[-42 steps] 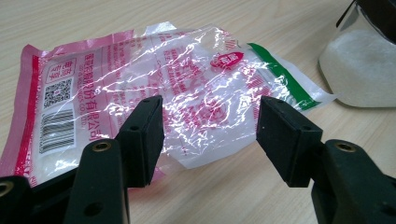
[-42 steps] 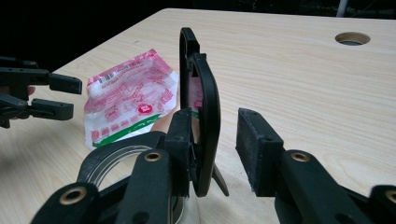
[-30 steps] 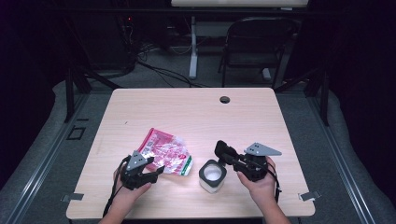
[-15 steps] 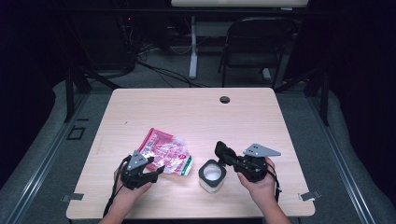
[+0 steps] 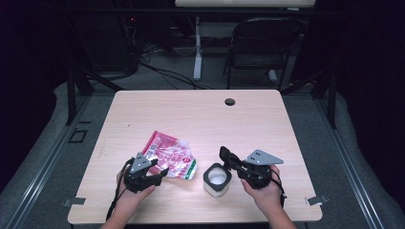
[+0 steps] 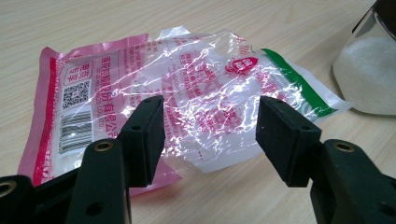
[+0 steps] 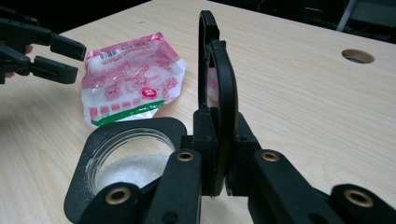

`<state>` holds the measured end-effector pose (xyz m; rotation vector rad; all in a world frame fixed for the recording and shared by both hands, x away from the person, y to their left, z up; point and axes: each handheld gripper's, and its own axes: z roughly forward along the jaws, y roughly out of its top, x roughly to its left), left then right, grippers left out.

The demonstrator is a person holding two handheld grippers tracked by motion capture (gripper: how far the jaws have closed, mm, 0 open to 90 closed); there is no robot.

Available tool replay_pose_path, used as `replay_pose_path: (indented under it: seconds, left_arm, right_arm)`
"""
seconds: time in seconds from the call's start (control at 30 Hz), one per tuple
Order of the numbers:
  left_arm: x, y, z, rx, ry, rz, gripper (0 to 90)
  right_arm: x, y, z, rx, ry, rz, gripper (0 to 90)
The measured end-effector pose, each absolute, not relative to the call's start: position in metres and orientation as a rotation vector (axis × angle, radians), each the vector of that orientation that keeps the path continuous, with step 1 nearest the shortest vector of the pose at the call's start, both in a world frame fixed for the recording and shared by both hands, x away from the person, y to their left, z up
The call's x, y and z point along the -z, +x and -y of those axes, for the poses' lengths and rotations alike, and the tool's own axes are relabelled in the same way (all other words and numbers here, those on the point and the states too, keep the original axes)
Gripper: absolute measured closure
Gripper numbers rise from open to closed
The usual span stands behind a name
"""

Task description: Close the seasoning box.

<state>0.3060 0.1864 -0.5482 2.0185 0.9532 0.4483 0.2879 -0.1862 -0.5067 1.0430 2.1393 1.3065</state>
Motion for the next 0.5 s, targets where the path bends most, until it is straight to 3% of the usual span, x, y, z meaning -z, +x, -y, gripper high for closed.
replay_pose_path:
  seconds: [0.5]
  left_arm:
    - [0.5489, 0.3061, -0.1853, -0.469, 2.013, -0.965, 42.6]
  right_arm:
    - [0.5060, 0.2789, 0.1750, -1.204, 0.934, -2.121, 84.5]
